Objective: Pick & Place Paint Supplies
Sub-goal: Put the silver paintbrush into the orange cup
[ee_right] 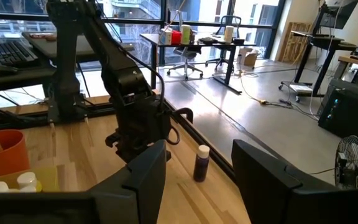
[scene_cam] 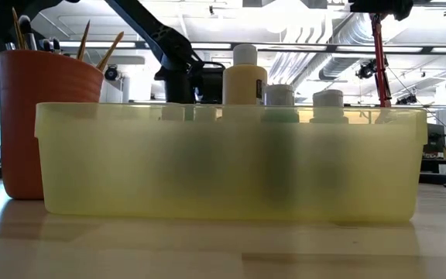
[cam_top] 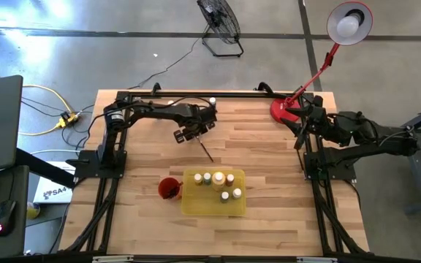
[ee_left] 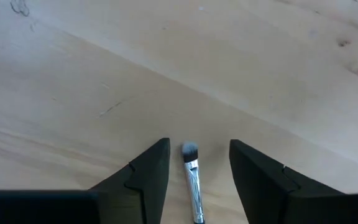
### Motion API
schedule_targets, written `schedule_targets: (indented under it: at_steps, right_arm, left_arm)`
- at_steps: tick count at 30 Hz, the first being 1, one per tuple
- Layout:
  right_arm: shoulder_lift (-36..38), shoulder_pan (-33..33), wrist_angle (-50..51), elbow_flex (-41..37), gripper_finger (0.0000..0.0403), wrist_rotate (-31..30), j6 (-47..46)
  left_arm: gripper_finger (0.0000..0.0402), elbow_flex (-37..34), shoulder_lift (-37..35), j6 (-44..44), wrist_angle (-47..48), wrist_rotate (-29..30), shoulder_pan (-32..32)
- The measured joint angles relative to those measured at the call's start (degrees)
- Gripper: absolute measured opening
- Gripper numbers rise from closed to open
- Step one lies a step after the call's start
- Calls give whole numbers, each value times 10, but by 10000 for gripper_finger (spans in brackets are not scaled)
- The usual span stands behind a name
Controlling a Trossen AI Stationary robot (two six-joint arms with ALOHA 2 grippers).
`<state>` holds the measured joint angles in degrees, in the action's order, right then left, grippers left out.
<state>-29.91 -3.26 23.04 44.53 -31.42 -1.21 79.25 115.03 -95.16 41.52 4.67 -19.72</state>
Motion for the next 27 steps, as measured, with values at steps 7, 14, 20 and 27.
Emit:
schedule_targets:
  at_steps: [7,14,20,27]
  right_arm:
    - [0,0,0,0,174,0,0]
    - [0,0,3,0,174,0,0]
    - [0,0,5,0,174,0,0]
    - [0,0,5,0,174,0,0]
  left_arm:
    - [110,-1,1,-11,2,0,0]
    - [57,-2,1,32,2,-1,-1]
    - [51,-2,-9,96,8,-6,-1]
    - [51,-2,-10,85,10,1,-1]
